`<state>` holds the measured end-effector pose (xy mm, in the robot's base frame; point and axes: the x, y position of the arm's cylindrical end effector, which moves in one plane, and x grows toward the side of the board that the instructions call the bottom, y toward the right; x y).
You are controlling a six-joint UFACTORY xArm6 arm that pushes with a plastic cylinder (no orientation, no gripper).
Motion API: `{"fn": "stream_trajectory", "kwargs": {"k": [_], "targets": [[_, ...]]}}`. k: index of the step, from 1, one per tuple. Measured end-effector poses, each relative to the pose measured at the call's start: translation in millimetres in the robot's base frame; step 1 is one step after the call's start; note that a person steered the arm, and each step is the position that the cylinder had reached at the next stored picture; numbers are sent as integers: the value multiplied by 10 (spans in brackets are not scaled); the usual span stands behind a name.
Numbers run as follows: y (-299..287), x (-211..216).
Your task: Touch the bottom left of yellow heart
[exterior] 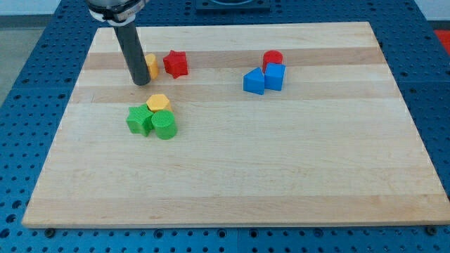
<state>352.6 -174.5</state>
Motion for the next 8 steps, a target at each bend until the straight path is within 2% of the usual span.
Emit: {"fn": "stream_trajectory", "kwargs": {"k": [4,6,8], "targets": [[-444,-38],[-120,-46],[-120,-107]]}}
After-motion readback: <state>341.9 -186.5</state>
